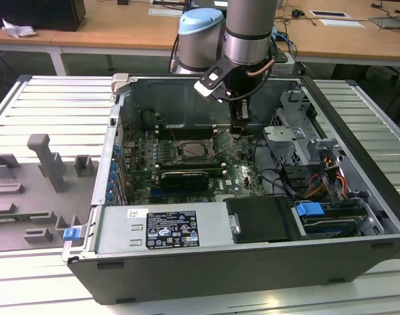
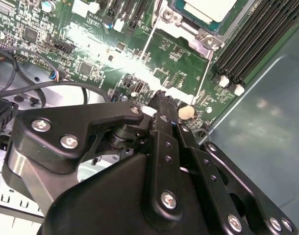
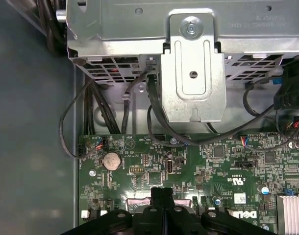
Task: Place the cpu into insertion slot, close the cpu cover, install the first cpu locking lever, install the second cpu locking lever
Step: 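Close the cpu cover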
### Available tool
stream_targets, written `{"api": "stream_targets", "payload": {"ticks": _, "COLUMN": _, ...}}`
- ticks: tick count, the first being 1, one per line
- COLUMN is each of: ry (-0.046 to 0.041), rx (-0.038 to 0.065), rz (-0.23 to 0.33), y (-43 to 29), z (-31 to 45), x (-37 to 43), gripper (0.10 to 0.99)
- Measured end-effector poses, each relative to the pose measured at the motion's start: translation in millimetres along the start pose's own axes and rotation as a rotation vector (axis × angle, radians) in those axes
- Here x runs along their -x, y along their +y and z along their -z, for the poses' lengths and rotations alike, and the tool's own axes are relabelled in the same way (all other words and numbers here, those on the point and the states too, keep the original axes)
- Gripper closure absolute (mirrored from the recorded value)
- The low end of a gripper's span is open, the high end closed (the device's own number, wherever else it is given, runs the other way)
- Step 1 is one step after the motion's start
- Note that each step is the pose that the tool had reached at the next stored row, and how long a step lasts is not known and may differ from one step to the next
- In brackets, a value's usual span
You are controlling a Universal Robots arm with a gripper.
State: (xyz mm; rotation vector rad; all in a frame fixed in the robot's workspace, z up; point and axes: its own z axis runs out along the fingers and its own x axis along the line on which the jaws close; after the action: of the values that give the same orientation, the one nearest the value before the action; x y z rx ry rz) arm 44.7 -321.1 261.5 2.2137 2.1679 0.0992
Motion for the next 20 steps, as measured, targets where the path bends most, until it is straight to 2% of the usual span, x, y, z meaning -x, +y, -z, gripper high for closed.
{"api": "stream_targets", "payload": {"ticks": 2, "ry": 0.0, "rx": 0.0, "rz": 0.0, "y": 3.8, "z": -0.3, "x": -0.1, "gripper": 0.98}}
{"api": "stream_targets", "payload": {"ticks": 10, "ry": 0.0, "rx": 0.0, "rz": 0.0, "y": 6.6, "z": -0.5, "x": -0.1, "gripper": 0.98}}
{"api": "stream_targets", "payload": {"ticks": 12, "ry": 0.0001, "rx": 0.0, "rz": 0.0, "y": 9.3, "z": -0.7, "x": -0.2, "gripper": 0.98}}
{"api": "stream_targets", "payload": {"ticks": 14, "ry": 0.0, "rx": -0.002, "rz": 0.0, "y": 14.7, "z": -2.5, "x": -0.3, "gripper": 0.98}}
{"api": "stream_targets", "payload": {"ticks": 20, "ry": -0.0001, "rx": -0.003, "rz": 0.001, "y": 14.4, "z": -13.2, "x": -0.1, "gripper": 0.98}}
